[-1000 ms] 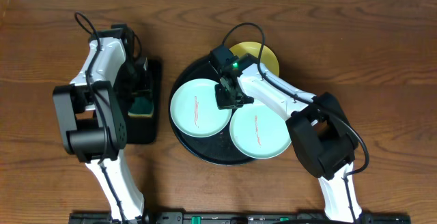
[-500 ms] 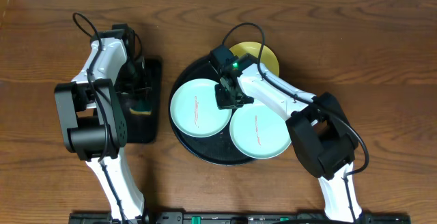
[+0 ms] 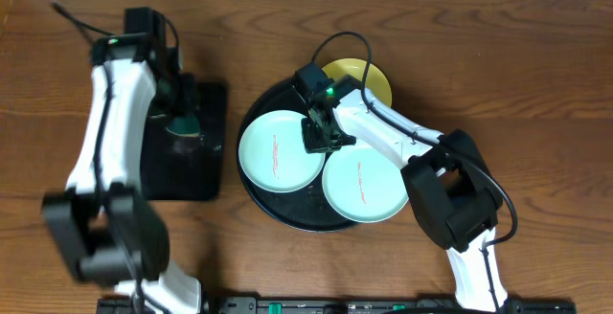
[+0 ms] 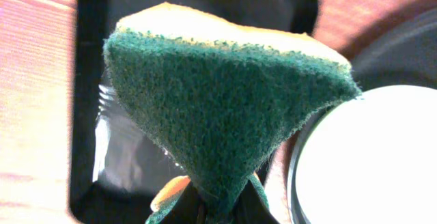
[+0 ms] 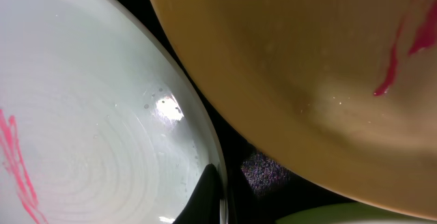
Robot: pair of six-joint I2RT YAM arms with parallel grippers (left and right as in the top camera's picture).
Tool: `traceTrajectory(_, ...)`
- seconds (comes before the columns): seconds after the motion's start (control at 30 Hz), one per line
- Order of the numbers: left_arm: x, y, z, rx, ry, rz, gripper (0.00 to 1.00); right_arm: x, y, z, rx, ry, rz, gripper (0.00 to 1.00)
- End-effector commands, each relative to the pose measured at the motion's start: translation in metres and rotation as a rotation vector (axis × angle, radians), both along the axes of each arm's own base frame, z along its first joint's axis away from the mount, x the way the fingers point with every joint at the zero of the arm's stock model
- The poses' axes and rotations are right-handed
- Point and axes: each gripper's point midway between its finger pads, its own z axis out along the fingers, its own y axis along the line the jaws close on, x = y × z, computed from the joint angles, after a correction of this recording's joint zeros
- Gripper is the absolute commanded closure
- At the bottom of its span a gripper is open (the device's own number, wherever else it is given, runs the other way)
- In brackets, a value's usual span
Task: Clean dirty plates on tray and stack at the side
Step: 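Lower the left gripper onto the green sponge and grasp it, then carry the sponge with the left gripper to the left blue plate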
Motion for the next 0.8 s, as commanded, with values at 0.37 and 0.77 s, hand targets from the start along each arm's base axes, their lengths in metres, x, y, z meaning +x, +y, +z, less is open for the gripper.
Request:
traceTrajectory(0.37, -0.023, 0.011, 0.016, 0.042, 0.027, 0.122, 0.92, 0.000, 0.001, -0.008, -0.016, -0.003, 0.010, 0.99)
traceTrajectory(0.77, -0.023, 0.014, 0.016, 0.057, 0.027, 0.137, 0.93, 0.000, 0.001, -0.008, -0.017, -0.003, 0.010, 0.99)
